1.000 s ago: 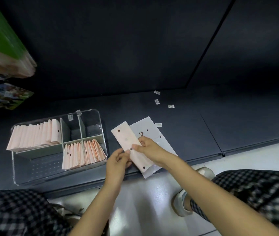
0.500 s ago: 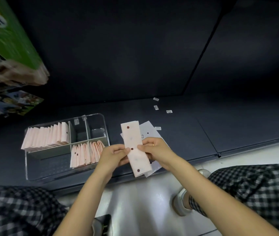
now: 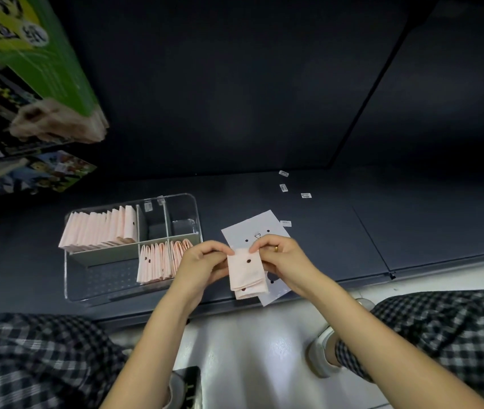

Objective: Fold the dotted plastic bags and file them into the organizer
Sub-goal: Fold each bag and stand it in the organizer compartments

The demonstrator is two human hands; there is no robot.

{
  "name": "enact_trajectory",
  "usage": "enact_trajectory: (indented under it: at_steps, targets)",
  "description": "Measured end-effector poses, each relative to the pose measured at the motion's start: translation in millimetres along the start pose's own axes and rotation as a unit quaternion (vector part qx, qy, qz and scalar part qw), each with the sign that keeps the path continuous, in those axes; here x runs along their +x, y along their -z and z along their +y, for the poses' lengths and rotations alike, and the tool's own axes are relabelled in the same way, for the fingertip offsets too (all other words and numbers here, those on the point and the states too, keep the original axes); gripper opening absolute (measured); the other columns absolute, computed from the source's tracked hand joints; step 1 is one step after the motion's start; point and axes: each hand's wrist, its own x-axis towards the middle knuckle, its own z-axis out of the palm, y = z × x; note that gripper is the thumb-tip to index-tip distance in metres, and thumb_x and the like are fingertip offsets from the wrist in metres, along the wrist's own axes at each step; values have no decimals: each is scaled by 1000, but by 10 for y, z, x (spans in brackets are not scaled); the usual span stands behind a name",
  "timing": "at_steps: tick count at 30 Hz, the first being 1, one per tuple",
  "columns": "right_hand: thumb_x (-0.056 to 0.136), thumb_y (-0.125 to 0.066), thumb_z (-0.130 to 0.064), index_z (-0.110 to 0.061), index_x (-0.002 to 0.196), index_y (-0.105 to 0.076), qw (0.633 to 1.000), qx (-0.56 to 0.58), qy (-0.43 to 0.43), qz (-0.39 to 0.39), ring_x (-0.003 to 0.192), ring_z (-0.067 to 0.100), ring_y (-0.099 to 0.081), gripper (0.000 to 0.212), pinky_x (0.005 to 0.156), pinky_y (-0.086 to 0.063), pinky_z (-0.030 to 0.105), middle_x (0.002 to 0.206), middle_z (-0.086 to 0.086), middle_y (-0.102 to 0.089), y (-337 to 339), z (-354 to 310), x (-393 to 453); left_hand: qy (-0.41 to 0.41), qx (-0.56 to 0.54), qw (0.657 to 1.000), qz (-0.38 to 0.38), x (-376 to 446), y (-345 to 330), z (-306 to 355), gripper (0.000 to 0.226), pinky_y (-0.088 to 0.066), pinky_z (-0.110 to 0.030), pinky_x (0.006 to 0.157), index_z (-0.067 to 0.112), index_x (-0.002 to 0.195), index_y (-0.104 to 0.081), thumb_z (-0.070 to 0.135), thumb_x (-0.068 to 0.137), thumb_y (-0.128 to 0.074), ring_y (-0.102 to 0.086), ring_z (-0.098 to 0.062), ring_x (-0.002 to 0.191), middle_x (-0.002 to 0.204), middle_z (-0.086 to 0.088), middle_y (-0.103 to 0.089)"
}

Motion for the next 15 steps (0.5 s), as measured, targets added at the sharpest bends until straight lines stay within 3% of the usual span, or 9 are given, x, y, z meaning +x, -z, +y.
enact_trajectory:
  at_steps: [3,6,11,15]
  targets:
    - [87,-49,11,-15,69,-66,999,-26,23,12,62,6,-65,36,54,-47,13,62,-5,-66,-1,15,-7,20,-40,999,12,-7,-3,-43,21,-55,-25,59,12,92,-67,11,97,-46,-70,-18,72,81,-10,-71]
    - [86,-47,13,-13,69,-64,998,-48,47,16,59,4,-62,35,52,-45,12,60,-8,-63,-13,22,-22,44,-44,998,12,-43,-31,-98,26,-55,-23,59,10,88,-70,28,95,-53,-71,-18,75,82,-11,-74]
    - [86,-47,10,-12,72,-65,996,-72,40,20,62,3,-62,32,52,-44,9,73,2,-63,-75,18,-63,-2,1,997,74,-75,-54,-161,16,-53,-17,55,5,76,-69,8,90,-61,-67,-7,60,66,0,-71]
    - [92,-53,-11,-16,95,-69,999,-48,13,12,81,8,-67,17,67,-51,16,88,-1,-72,-128,27,-48,-105,140,980,95,-52,-23,-186,18,-53,-24,62,13,72,-70,6,88,-63,-61,-11,63,69,1,-69]
